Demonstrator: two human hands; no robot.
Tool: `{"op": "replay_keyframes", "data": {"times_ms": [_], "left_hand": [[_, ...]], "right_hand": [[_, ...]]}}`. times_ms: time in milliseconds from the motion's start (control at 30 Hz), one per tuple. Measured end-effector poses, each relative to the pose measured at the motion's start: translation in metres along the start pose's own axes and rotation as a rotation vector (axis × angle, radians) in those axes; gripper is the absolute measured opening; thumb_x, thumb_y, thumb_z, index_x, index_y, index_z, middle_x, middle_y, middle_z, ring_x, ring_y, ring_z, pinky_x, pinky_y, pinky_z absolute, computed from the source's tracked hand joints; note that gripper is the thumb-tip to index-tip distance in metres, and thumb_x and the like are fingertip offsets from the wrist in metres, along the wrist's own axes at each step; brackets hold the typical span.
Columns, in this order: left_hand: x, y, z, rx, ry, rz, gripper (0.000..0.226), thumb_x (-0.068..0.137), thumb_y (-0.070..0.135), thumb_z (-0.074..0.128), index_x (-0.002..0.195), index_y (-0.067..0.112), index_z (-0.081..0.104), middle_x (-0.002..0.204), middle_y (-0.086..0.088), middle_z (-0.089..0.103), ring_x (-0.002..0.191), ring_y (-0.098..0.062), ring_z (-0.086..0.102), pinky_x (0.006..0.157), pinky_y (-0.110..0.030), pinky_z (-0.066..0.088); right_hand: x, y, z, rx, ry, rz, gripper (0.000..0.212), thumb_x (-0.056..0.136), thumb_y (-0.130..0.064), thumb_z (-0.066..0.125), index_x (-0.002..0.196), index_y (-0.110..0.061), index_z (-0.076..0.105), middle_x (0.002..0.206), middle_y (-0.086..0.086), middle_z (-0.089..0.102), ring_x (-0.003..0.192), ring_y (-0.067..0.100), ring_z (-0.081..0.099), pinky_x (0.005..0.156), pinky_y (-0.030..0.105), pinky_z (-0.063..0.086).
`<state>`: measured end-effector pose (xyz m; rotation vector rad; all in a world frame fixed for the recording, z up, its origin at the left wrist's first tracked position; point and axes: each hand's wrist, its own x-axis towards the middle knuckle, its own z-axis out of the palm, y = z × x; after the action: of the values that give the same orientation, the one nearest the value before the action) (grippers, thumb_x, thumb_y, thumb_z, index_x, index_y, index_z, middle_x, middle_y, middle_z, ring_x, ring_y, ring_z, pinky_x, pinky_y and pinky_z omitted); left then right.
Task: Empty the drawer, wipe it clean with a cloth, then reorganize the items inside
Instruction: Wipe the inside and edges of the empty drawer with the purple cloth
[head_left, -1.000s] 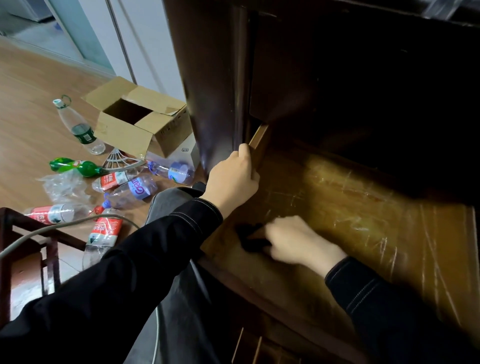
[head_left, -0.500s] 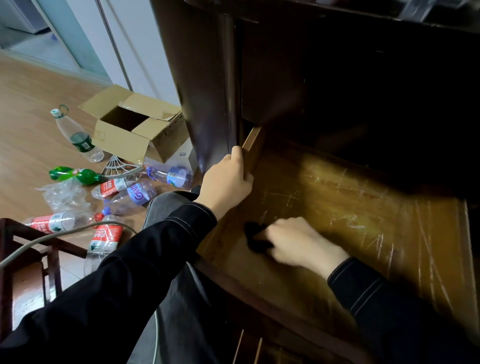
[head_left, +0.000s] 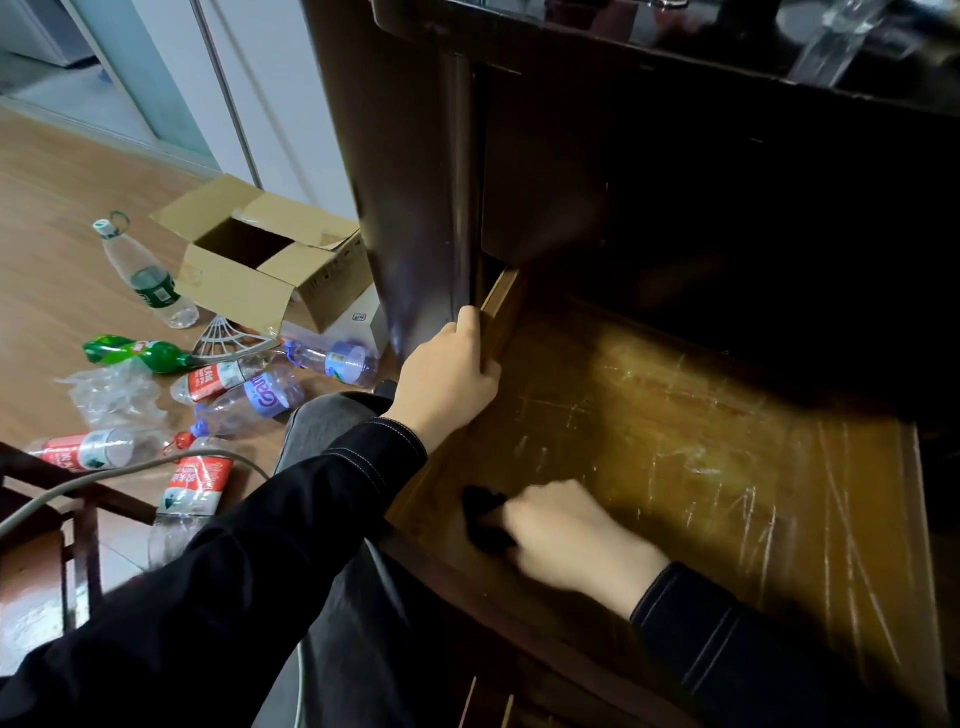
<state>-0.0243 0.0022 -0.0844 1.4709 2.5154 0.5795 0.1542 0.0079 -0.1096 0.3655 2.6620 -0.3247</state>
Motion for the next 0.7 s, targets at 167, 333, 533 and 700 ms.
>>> {"op": "replay_keyframes", "data": {"times_ms": [167, 333, 533, 700], "left_hand": [[-0.001, -0.001, 0.001, -0.017, 0.018, 0.012, 0.037, 0.092, 0.030, 0.054, 0.122, 0.014, 0.038, 0.097, -0.008, 0.059, 0.083, -0.033, 0.061, 0.074, -0.044, 0.055], [-0.002, 0.000, -0.001, -0.029, 0.027, 0.008, 0.036, 0.091, 0.030, 0.055, 0.119, 0.014, 0.039, 0.097, -0.008, 0.058, 0.085, -0.034, 0.060, 0.071, -0.040, 0.050], [-0.002, -0.002, -0.001, -0.050, 0.012, 0.001, 0.040, 0.094, 0.032, 0.054, 0.127, 0.016, 0.039, 0.102, -0.006, 0.059, 0.088, -0.029, 0.062, 0.074, -0.038, 0.053], [-0.001, 0.000, -0.004, -0.045, 0.000, -0.008, 0.045, 0.095, 0.032, 0.055, 0.132, 0.015, 0.037, 0.106, -0.007, 0.060, 0.091, -0.030, 0.063, 0.080, -0.044, 0.057]], "right_hand": [[0.011, 0.020, -0.003, 0.087, -0.080, 0.032, 0.016, 0.095, -0.026, 0.057, 0.107, -0.020, 0.065, 0.085, -0.001, 0.063, 0.077, 0.024, 0.064, 0.062, 0.033, 0.048], [0.015, 0.032, -0.010, -0.098, 0.140, 0.149, 0.031, 0.093, -0.015, 0.055, 0.122, -0.021, 0.065, 0.094, 0.005, 0.068, 0.078, 0.025, 0.068, 0.060, 0.033, 0.048], [0.013, 0.003, 0.011, 0.052, -0.050, -0.075, 0.028, 0.096, -0.029, 0.057, 0.121, -0.021, 0.066, 0.101, 0.006, 0.070, 0.091, 0.029, 0.065, 0.075, 0.035, 0.052], [0.033, 0.044, -0.012, 0.018, 0.124, 0.167, 0.036, 0.097, -0.027, 0.056, 0.133, -0.029, 0.060, 0.104, 0.000, 0.068, 0.083, 0.021, 0.067, 0.069, 0.033, 0.054]]}}
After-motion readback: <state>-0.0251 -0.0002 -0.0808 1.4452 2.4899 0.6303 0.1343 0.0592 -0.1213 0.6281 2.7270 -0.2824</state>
